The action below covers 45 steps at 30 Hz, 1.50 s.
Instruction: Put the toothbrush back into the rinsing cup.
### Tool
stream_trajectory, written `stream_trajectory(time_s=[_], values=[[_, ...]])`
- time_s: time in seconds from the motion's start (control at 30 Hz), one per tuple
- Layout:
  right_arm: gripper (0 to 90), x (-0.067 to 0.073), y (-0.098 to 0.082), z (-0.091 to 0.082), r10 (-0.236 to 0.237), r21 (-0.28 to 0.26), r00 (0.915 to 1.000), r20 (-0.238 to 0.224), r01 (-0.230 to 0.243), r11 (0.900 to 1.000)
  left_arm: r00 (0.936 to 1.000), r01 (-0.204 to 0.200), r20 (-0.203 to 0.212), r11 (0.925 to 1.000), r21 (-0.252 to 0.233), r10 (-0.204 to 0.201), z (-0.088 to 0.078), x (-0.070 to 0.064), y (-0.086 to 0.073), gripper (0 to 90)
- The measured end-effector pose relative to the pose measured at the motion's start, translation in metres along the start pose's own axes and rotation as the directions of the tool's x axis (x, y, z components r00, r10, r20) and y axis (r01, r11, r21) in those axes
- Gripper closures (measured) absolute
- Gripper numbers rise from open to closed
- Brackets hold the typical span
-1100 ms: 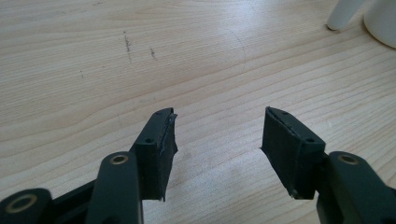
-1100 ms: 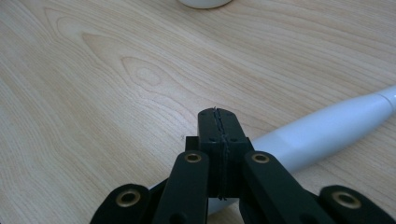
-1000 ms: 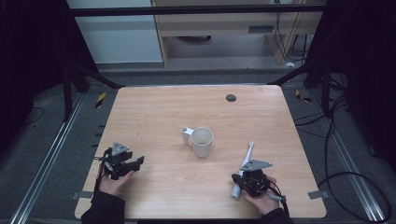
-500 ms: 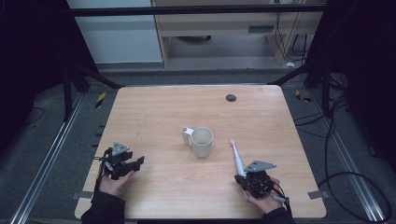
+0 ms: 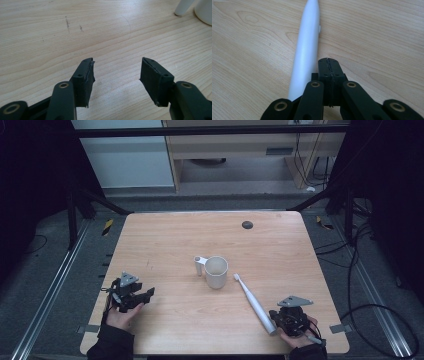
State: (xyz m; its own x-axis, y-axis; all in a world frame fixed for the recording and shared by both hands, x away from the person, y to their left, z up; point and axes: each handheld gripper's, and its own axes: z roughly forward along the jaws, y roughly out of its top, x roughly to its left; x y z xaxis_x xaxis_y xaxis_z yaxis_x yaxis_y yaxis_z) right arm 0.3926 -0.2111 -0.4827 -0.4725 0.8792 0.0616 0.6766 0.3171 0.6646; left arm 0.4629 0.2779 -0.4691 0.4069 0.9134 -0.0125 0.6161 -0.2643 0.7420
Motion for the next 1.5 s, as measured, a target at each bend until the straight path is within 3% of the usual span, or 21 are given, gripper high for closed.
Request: stream_trajectory(time_s=[0.17,0.23,0.33,0.47,0.7,1.03,1.3,1.5], values=[[90.0,0.002,0.0,-0.003,0.006,-0.015,1.0,0.0,-0.006,1.0,1.0,0.004,0.001,1.0,0.002,-0.004,0.0,0.0,0.0,44.0],[90.0,0.008,0.004,-0.009,-0.01,-0.065,0.999,-0.044,0.007,0.998,1.0,0.002,0.0,1.0,0.003,-0.002,0.001,0.001,0.0,44.0],[90.0,0.019,0.008,-0.008,-0.033,-0.083,0.9958,-0.086,0.025,0.996,1.0,-0.001,0.002,1.0,0.002,0.001,0.0,0.0,0.0,44.1],[90.0,0.021,0.009,0.0,-0.036,-0.049,0.9954,-0.088,0.032,0.998,1.0,0.0,0.004,1.0,0.001,0.0,0.001,0.0,0.0,44.1],[90.0,0.019,0.008,0.0,-0.026,-0.046,0.9953,-0.093,0.022,0.999,1.0,0.004,0.004,1.0,0.002,-0.004,0.0,0.001,0.0,44.2],[89.7,0.011,0.016,-0.001,-0.011,-0.068,0.9978,-0.066,0.006,0.998,0.9999,0.013,0.004,0.9999,0.005,-0.013,0.002,0.001,0.0,44.3],[79.8,0.002,0.031,0.002,-0.006,-0.097,0.9997,-0.025,0.003,0.995,1.0,0.009,0.004,0.9999,0.008,-0.009,0.003,0.002,0.0,44.3],[67.3,-0.008,0.043,0.001,0.002,-0.115,1.0,0.002,-0.002,0.993,1.0,0.006,0.003,0.9999,0.012,-0.006,0.004,0.002,0.0,44.3]])
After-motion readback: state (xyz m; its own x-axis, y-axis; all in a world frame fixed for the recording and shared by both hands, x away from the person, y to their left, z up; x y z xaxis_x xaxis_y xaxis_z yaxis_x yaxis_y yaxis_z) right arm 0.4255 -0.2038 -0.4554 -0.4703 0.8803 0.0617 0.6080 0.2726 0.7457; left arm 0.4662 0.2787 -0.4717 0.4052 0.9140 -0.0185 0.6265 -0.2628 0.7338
